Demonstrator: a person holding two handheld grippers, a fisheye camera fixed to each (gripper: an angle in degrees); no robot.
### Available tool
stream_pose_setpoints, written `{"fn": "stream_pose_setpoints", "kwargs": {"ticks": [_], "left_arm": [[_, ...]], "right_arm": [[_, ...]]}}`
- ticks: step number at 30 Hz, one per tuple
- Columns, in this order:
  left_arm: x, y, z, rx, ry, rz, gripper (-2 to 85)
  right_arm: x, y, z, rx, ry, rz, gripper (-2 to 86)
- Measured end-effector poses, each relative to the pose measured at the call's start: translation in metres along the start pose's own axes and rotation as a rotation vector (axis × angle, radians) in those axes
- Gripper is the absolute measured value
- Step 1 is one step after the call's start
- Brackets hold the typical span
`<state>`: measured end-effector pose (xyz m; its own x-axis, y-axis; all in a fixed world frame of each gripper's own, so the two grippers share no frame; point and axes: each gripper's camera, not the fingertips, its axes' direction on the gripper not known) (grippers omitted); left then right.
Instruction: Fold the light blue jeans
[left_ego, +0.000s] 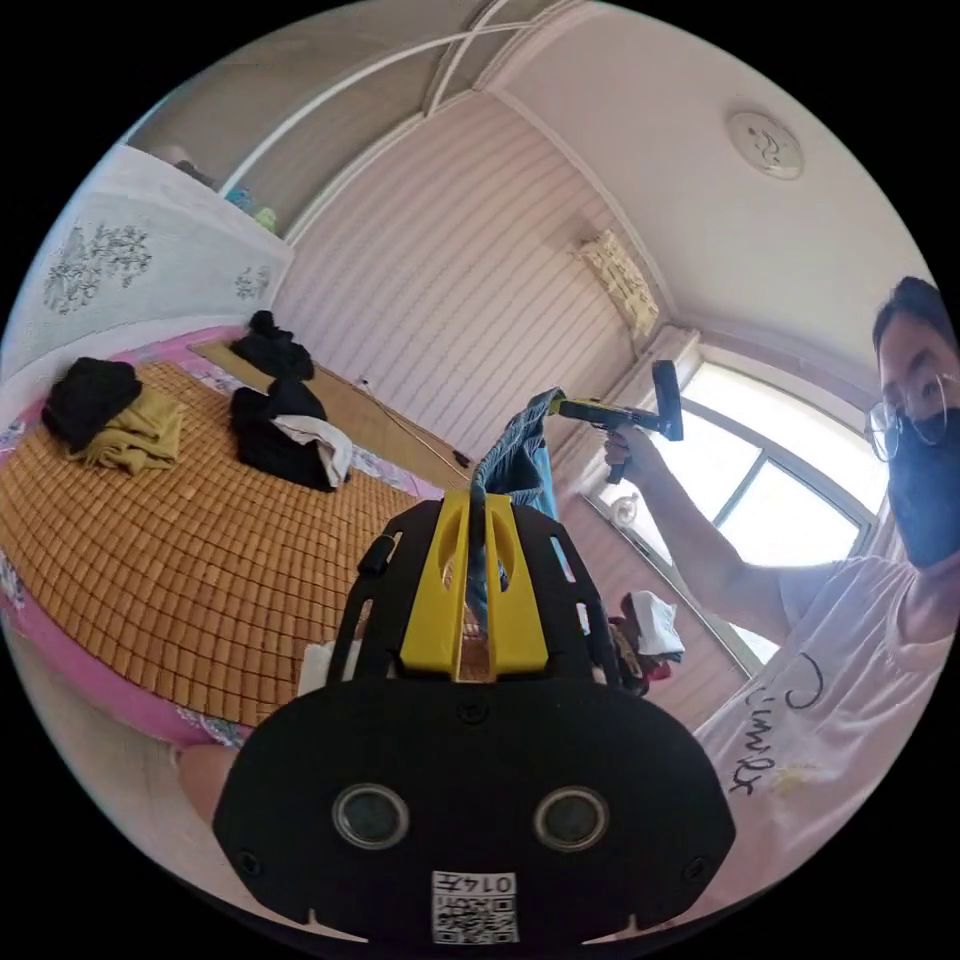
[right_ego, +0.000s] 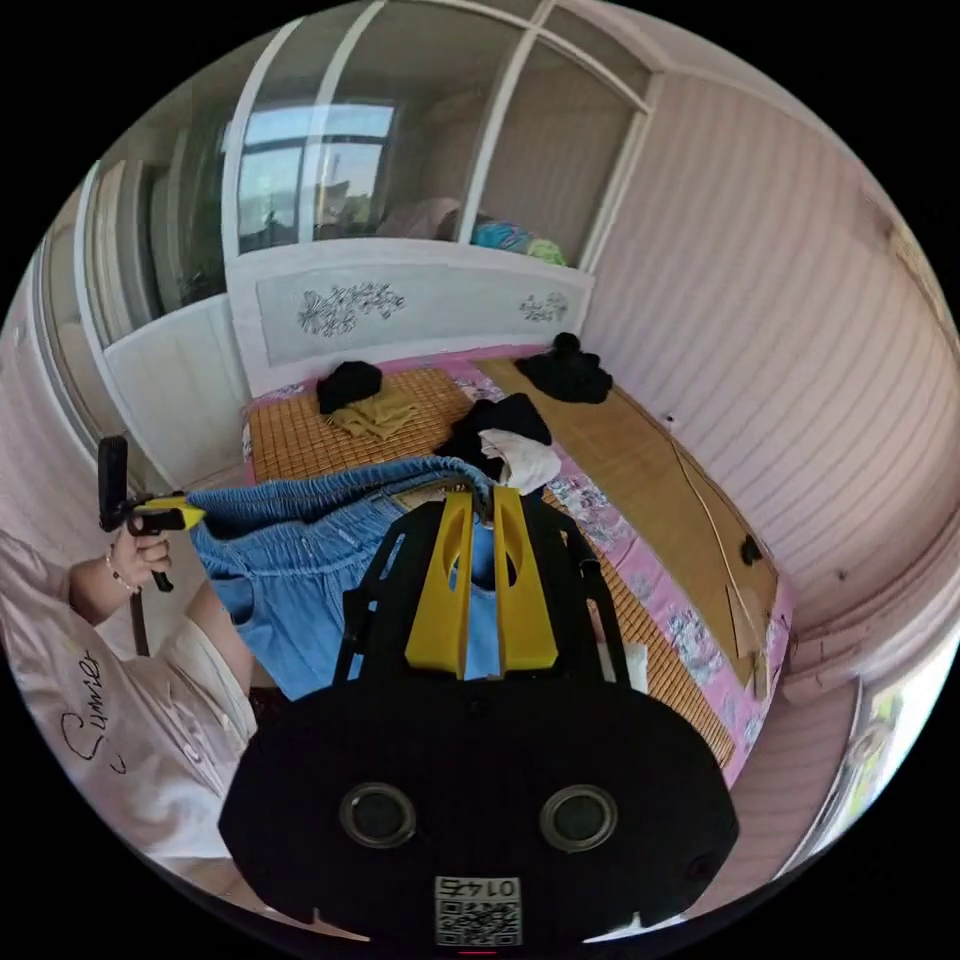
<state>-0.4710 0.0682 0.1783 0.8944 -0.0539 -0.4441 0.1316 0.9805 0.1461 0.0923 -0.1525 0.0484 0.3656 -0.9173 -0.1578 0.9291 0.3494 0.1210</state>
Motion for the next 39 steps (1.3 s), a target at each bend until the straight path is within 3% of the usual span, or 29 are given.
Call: {"fn": "stream_pose_setpoints", "kwargs": {"ticks": [2,5,9,13,16,24,30,33,34,39], "left_arm": [[-0.042,-0.012,-0.017,0.028,-0.164,-0.107,0.5],[-0.125,-0.018,-0.025,0.036,-0.413,-0.272,2.9],[-0.234,0.005,-0.024,-0.095,-0.823,-0.466,4.7],[-0.266,0.02,-0.027,-0.151,-0.864,-0.487,4.7],[-0.265,0.021,-0.01,-0.213,-0.825,-0.408,4.5],[-0.252,-0.029,0.137,-0.435,-0.649,-0.137,5.6],[-0.274,-0.059,0.265,-0.568,-0.606,-0.168,6.2],[-0.276,-0.056,0.323,-0.749,-0.728,0.008,5.9],[-0.273,-0.057,0.327,-0.716,-0.736,0.058,5.6],[-0.285,-0.065,0.35,-0.758,-0.754,0.052,3.9]], "right_arm": [[-0.007,-0.061,0.06,-0.069,-0.109,-0.049,3.9],[-0.009,-0.133,0.171,-0.129,-0.323,0.113,6.0],[-0.017,-0.13,0.266,-0.092,-0.458,0.334,6.1],[-0.013,-0.064,0.293,-0.169,-0.397,0.231,8.0],[0.02,0.031,0.29,-0.222,-0.28,0.302,8.4],[0.087,0.304,0.236,-0.419,0.105,0.957,9.5],[0.092,0.35,0.238,-0.384,0.197,1.153,11.9],[0.095,0.351,0.261,-0.37,0.149,1.181,13.4],[0.094,0.351,0.267,-0.385,0.141,1.173,13.5],[0.082,0.347,0.277,-0.434,0.169,1.061,4.5]]}}
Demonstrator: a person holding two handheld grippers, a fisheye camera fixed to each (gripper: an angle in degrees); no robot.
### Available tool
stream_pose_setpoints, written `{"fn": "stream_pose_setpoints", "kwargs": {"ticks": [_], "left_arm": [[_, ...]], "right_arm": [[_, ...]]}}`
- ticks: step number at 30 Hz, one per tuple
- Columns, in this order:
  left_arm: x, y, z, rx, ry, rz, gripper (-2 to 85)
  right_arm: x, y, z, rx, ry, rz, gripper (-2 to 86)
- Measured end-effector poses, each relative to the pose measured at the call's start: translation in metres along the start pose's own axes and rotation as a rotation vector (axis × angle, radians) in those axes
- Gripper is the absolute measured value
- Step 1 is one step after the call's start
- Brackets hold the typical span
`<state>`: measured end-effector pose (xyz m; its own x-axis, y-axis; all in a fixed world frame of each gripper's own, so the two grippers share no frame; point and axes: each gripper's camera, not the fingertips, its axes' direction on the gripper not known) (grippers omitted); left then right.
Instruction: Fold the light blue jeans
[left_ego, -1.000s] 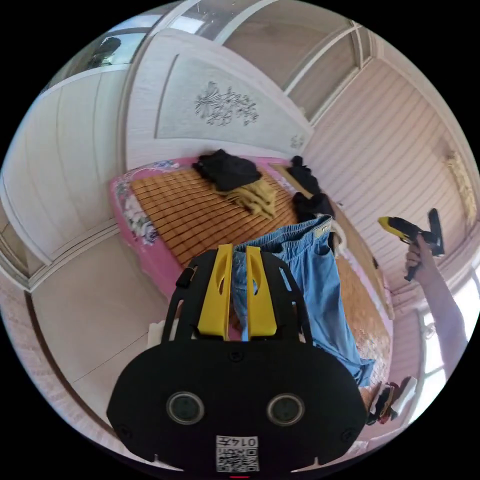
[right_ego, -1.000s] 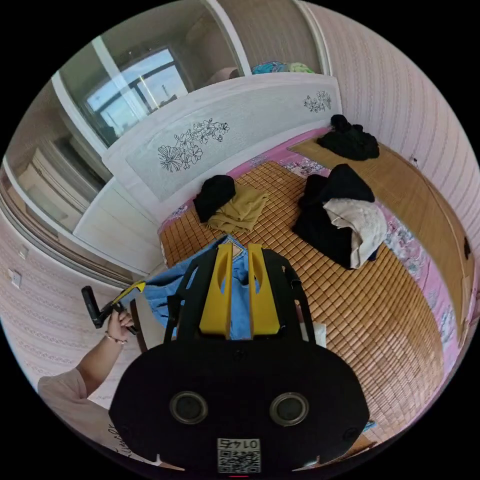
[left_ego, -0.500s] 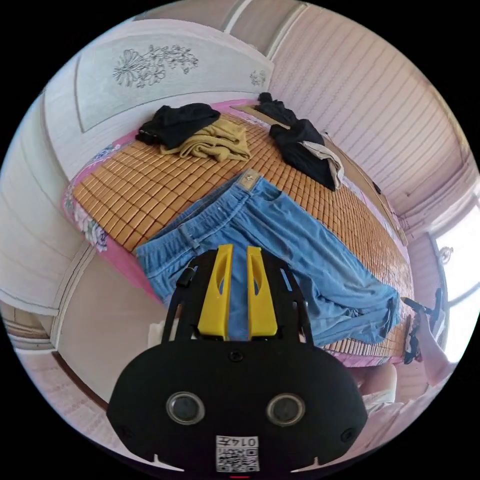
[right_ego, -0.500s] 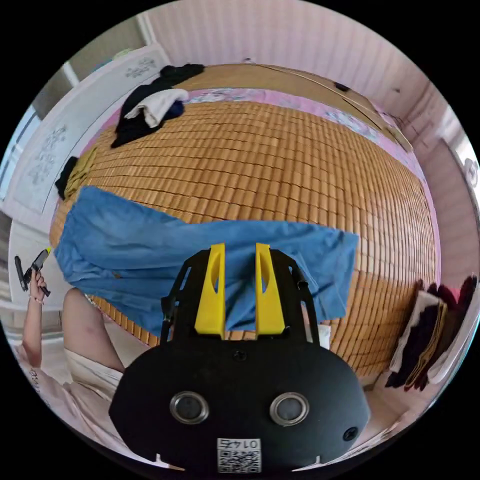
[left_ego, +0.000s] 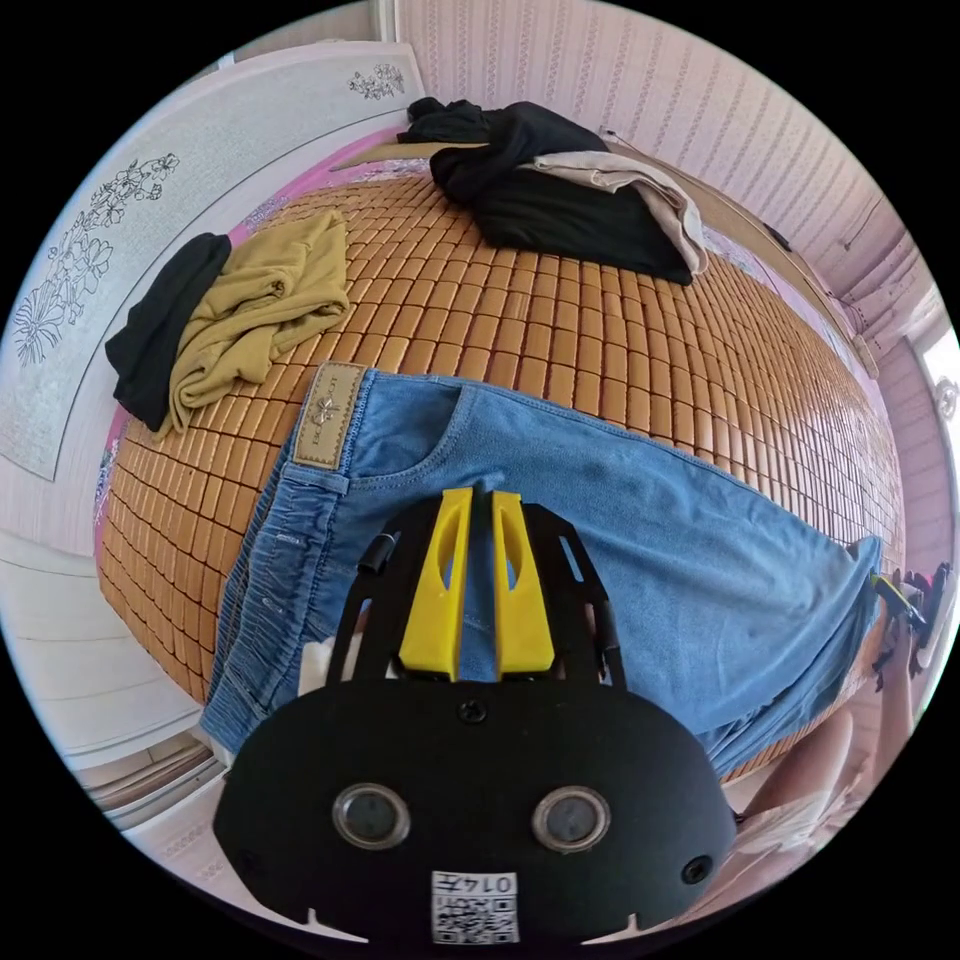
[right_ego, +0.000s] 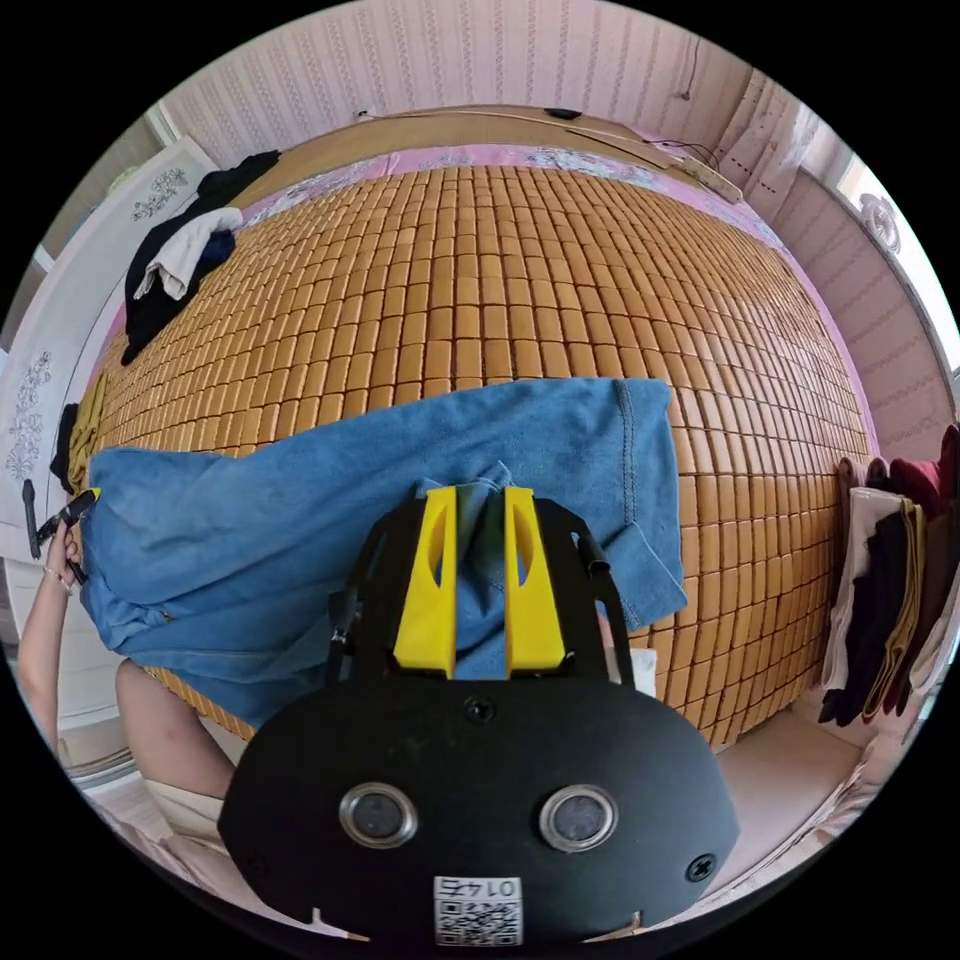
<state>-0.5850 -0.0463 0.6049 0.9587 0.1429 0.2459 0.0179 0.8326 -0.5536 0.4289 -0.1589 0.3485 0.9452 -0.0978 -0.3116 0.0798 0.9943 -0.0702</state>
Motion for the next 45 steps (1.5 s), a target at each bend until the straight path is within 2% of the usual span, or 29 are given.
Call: {"fn": "stream_pose_setpoints", "kwargs": {"ticks": [5,8,11,16,20,23,24,26,28,30,32,34,36,37,40,43,45], "left_arm": [[0.005,-0.002,0.007,0.005,-0.03,0.002,2.3],[0.004,-0.001,0.012,0.02,-0.004,-0.026,1.7],[0.002,-0.003,0.017,0.016,0.026,-0.052,1.4],[0.003,-0.004,0.025,0.015,0.036,-0.083,1.1],[0.012,-0.005,0.031,0.006,0.008,-0.064,0.8],[0.019,-0.006,0.036,0.0,-0.008,-0.048,0.7],[0.022,-0.006,0.037,0.0,-0.017,-0.042,0.6],[0.024,-0.006,0.04,-0.002,-0.025,-0.037,0.5],[0.025,-0.005,0.042,-0.003,-0.037,-0.039,0.5],[0.028,-0.004,0.044,0.011,-0.059,-0.039,0.3],[0.028,-0.002,0.047,0.02,-0.043,-0.053,-0.1],[0.029,-0.001,0.05,0.027,-0.029,-0.069,-0.5],[0.029,0.0,0.052,0.015,-0.017,-0.076,-0.5],[0.03,0.0,0.052,0.009,-0.015,-0.074,-0.4],[0.037,0.002,0.042,0.043,0.0,-0.029,0.2],[0.046,0.002,0.035,0.077,0.016,-0.001,1.7],[0.045,0.001,0.042,0.077,0.043,-0.049,3.8]], "right_arm": [[0.043,0.072,-0.072,0.21,-0.127,-0.027,3.5],[0.079,0.147,-0.088,0.152,-0.11,0.025,2.9],[0.11,0.186,-0.077,0.035,0.07,0.121,2.2],[0.115,0.141,-0.057,0.12,0.007,0.142,5.4],[0.097,0.083,0.002,0.034,-0.035,0.114,10.6],[0.088,0.071,0.042,-0.079,0.044,0.104,8.7],[0.085,0.073,0.042,-0.017,0.129,0.085,6.0],[0.085,0.072,0.047,-0.046,0.145,0.036,2.0],[0.095,0.076,0.031,0.034,0.092,0.038,1.1],[0.126,0.103,-0.014,0.255,-0.046,0.125,0.8],[0.152,0.135,-0.025,0.302,-0.129,0.187,1.0],[0.176,0.166,-0.013,0.241,-0.145,0.232,1.5],[0.205,0.196,0.013,0.057,-0.114,0.32,3.1],[0.211,0.2,0.016,0.037,-0.112,0.345,3.5],[0.211,0.194,0.011,0.09,-0.075,0.317,5.9],[0.188,0.146,0.017,0.145,-0.057,0.208,10.9],[0.177,0.101,0.032,0.174,-0.117,0.178,13.3]]}}
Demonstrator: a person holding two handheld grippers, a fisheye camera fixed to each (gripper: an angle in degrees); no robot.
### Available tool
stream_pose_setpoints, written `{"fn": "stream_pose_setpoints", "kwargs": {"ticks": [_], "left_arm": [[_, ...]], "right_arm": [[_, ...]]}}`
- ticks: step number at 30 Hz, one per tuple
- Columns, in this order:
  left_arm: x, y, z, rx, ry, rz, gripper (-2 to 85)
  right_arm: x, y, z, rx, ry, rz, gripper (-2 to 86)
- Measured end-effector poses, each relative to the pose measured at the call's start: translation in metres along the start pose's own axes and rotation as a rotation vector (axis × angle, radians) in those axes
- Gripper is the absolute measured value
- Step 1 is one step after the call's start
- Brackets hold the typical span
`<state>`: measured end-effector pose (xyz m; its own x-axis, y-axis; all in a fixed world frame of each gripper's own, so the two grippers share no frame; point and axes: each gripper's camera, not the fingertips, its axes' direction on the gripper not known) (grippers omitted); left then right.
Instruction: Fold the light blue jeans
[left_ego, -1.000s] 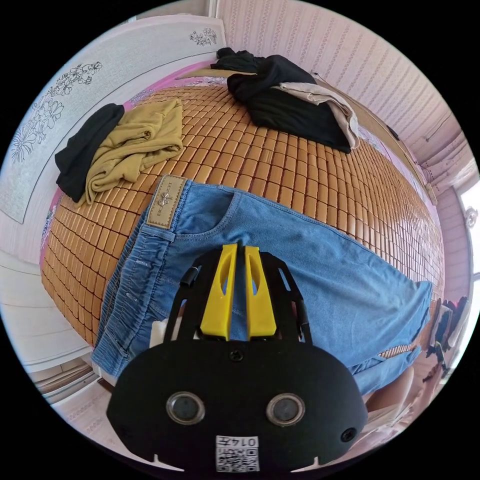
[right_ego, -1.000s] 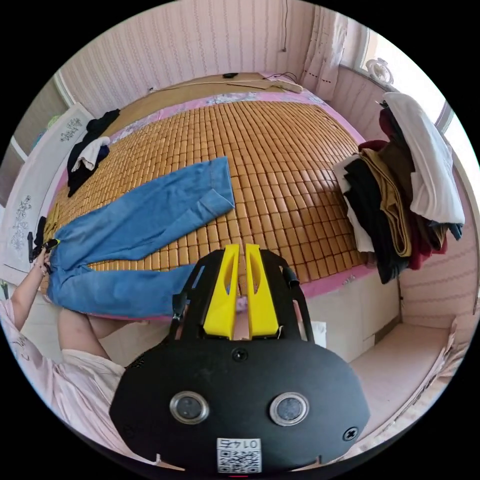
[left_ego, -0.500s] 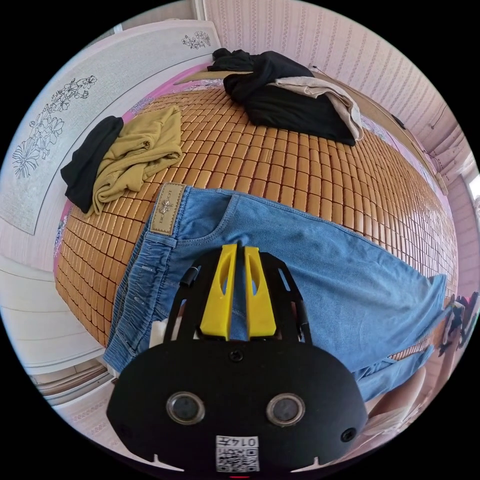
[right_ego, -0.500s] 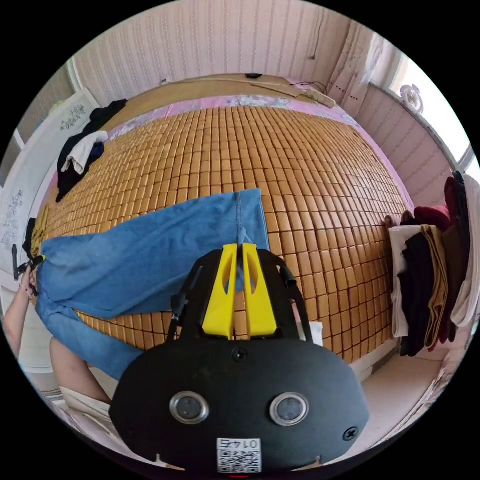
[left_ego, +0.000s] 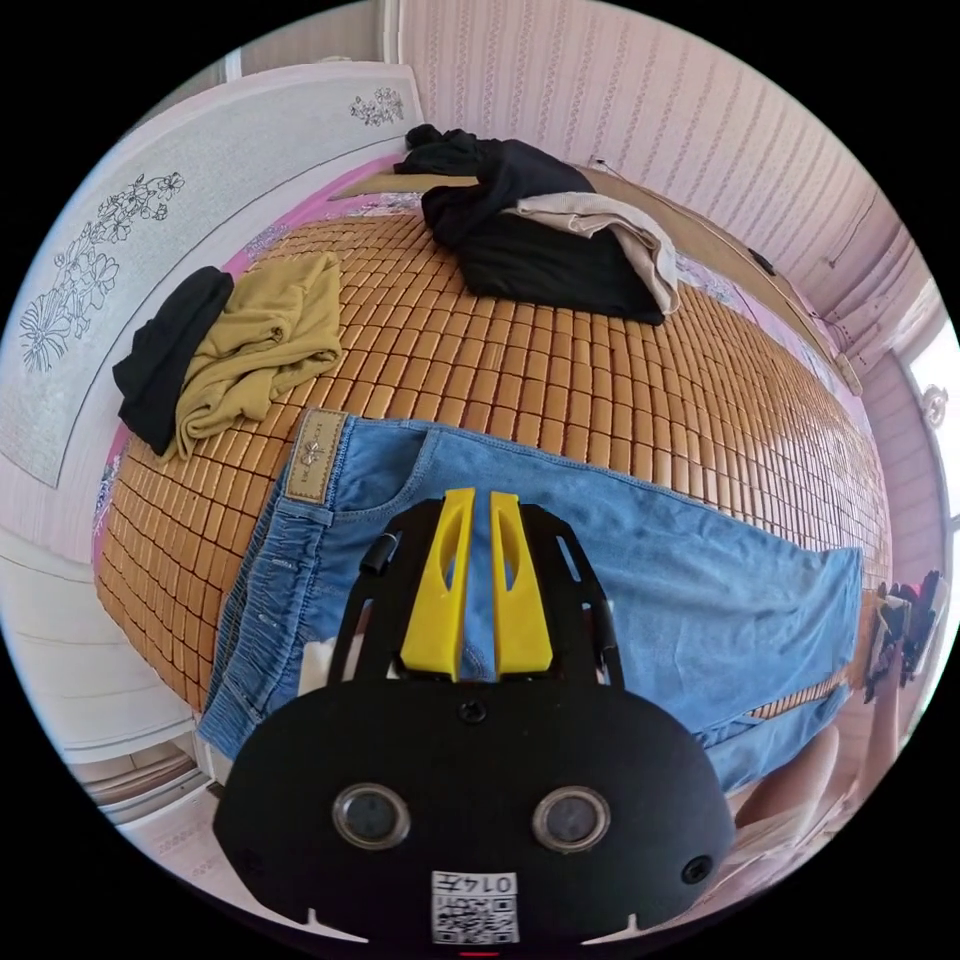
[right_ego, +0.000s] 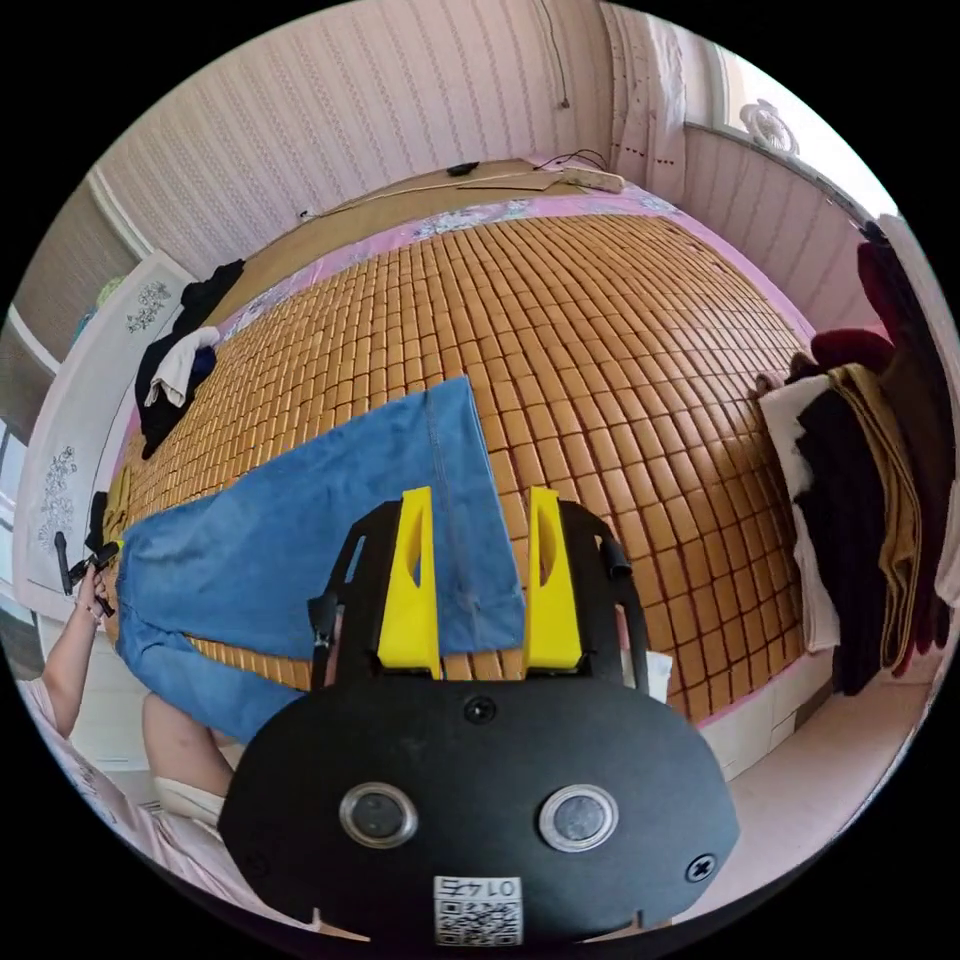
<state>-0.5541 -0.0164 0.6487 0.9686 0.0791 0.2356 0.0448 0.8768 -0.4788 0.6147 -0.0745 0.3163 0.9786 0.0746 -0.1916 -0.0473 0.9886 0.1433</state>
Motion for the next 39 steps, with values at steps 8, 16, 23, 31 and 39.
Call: {"fn": "stream_pose_setpoints", "kwargs": {"ticks": [8,16,23,31,39], "left_arm": [[-0.02,0.004,0.035,-0.055,-0.011,-0.224,7.8],[-0.001,-0.005,0.045,-0.098,-0.063,-0.162,-0.1],[0.01,-0.009,0.05,-0.016,0.0,-0.222,0.4],[0.031,0.006,0.061,-0.087,0.022,-0.153,5.6],[0.146,0.143,-0.031,0.056,0.187,0.408,7.0]], "right_arm": [[-0.005,-0.049,0.066,-0.06,0.16,-0.024,0.4],[0.028,-0.061,0.049,0.046,0.046,0.023,-0.8],[0.022,-0.108,0.087,-0.01,0.078,0.011,-0.4],[0.019,-0.121,0.105,-0.032,0.131,0.01,6.0],[0.031,0.012,0.027,-0.142,-0.002,-0.22,8.5]]}}
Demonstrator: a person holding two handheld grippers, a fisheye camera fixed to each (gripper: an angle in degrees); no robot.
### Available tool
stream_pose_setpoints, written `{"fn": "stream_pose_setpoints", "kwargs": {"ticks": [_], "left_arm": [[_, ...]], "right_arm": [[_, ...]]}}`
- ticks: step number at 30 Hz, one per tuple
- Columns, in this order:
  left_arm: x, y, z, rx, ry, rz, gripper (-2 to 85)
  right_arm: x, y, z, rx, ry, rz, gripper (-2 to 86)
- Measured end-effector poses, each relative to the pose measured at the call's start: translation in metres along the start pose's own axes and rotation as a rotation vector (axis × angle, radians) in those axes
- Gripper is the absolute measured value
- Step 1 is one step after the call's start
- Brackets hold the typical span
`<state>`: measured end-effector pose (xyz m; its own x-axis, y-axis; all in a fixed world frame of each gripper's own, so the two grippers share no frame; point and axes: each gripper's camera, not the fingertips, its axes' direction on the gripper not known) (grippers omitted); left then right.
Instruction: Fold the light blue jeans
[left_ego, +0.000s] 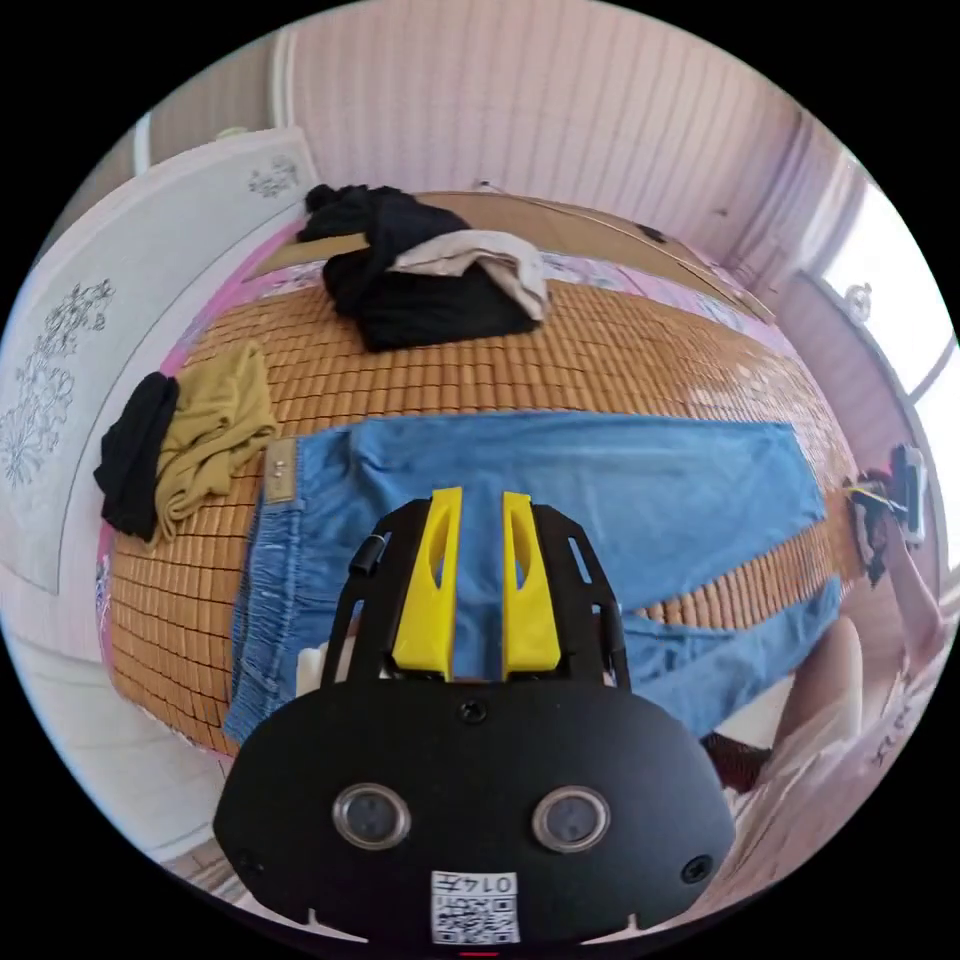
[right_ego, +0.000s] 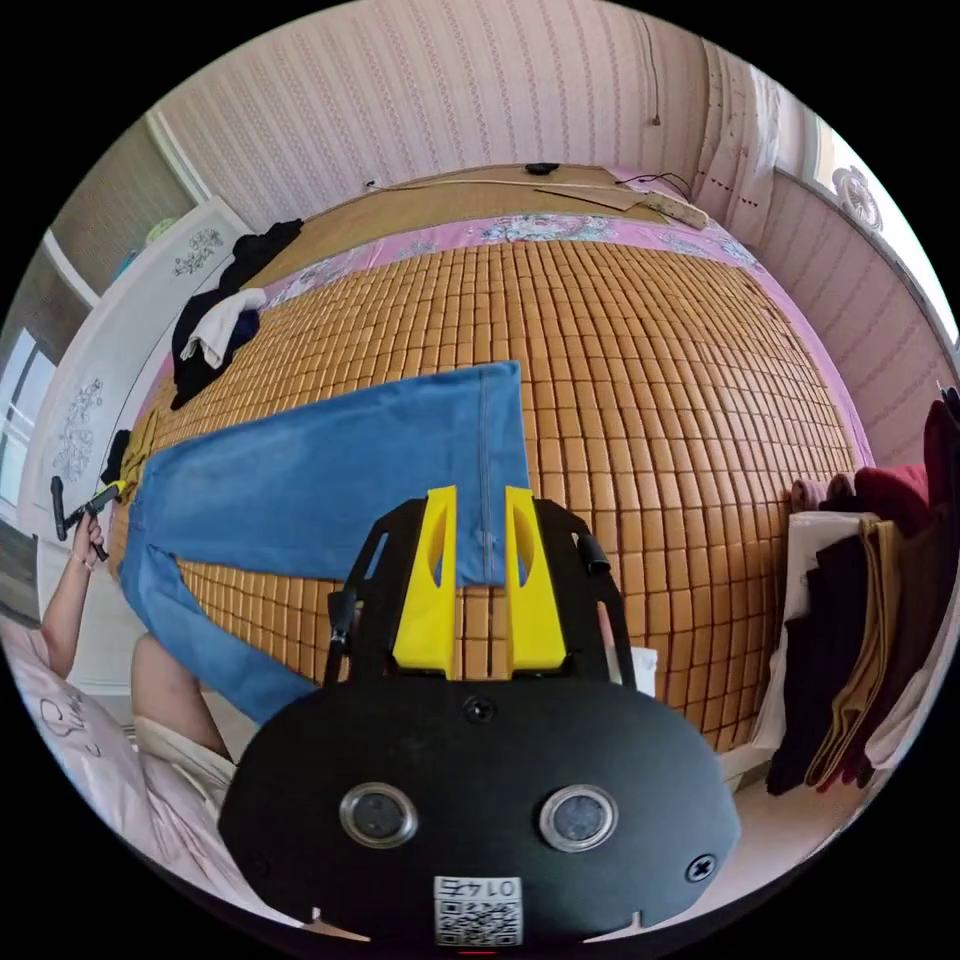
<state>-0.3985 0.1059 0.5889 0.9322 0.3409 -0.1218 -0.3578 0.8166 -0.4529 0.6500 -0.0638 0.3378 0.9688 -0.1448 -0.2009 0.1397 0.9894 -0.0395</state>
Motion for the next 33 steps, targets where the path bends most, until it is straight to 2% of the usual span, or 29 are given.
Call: {"fn": "stream_pose_setpoints", "kwargs": {"ticks": [3,9,13,15,17,22,24,25,27,29,31,33], "left_arm": [[0.098,0.043,0.013,-0.101,0.177,0.175,7.2],[0.258,0.103,0.05,-0.272,0.356,0.392,8.6],[0.338,0.129,0.07,-0.352,0.275,0.604,9.5],[0.377,0.146,0.082,-0.359,0.103,0.758,7.1],[0.394,0.156,0.09,-0.353,-0.044,0.848,3.0],[0.406,0.167,0.074,-0.341,-0.081,0.871,-0.7],[0.401,0.162,0.037,-0.251,-0.07,0.84,-0.9],[0.399,0.16,0.024,-0.213,-0.07,0.83,-0.9],[0.385,0.154,-0.031,-0.003,-0.031,0.808,-1.0],[0.376,0.152,-0.055,0.071,0.042,0.813,-1.0],[0.372,0.153,-0.053,0.016,0.143,0.817,-1.0],[0.375,0.163,-0.026,-0.066,0.218,0.795,-1.0]], "right_arm": [[-0.007,0.06,0.002,-0.107,0.003,0.001,10.4],[-0.006,0.098,0.033,-0.268,-0.041,0.06,11.3],[-0.003,0.099,0.045,-0.297,-0.077,0.088,8.6],[0.0,0.098,0.042,-0.283,-0.081,0.098,6.9],[0.0,0.096,0.033,-0.256,-0.087,0.095,3.5],[-0.001,0.072,-0.021,-0.063,-0.262,0.073,1.2],[-0.005,0.059,-0.063,0.094,-0.426,0.024,0.7],[-0.006,0.058,-0.074,0.128,-0.45,0.01,0.7],[-0.006,0.063,-0.117,0.279,-0.481,-0.031,0.5],[0.0,0.078,-0.136,0.344,-0.468,-0.034,0.4],[0.01,0.092,-0.133,0.29,-0.437,0.003,0.4],[0.029,0.108,-0.094,0.114,-0.398,0.132,0.4]]}}
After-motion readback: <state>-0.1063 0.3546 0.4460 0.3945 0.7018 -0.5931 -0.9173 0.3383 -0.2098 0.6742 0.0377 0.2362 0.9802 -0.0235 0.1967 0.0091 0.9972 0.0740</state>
